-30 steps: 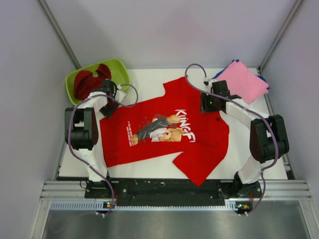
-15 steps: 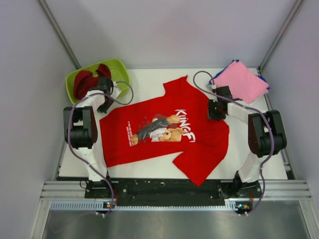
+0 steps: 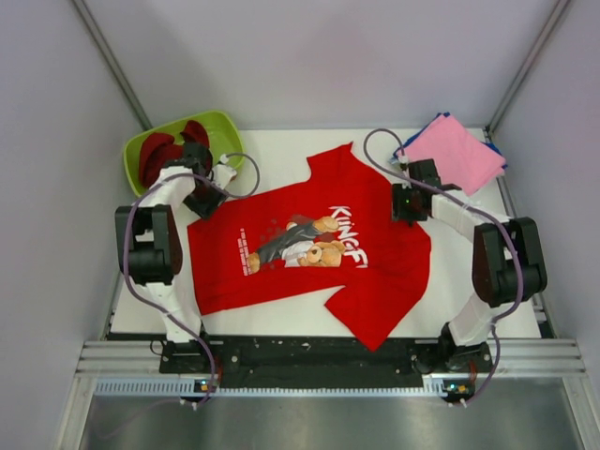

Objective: Fold and stack the t-shirts

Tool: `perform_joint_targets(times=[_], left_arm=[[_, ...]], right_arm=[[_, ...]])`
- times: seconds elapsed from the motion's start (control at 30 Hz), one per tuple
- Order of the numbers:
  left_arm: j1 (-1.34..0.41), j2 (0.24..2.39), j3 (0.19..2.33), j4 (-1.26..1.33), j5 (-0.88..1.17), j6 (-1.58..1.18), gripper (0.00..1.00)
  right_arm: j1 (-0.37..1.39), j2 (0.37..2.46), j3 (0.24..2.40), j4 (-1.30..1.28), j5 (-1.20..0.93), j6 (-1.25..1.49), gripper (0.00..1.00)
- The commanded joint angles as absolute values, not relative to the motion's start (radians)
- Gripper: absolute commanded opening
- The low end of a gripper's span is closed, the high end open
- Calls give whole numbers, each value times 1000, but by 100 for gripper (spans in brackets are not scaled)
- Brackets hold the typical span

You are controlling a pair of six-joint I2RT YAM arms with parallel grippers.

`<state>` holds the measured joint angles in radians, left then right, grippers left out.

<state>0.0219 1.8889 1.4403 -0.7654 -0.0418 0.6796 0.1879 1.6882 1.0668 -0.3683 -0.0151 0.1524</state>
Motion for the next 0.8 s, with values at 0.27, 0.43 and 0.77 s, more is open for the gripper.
perform_joint_targets(times=[0.27,0.43,0.77], left_arm=[[26,1970,1443,-828,-62,663,43],[26,1990,1460,-873,-35,672,28],[28,1961,1543,-777,-270,660,0]], right_arm=[[258,1664,1051,-387,-25,153,51],[253,1707,1049,-382,-5,179,52],[193,1752,1026,-379,-5,215,52]])
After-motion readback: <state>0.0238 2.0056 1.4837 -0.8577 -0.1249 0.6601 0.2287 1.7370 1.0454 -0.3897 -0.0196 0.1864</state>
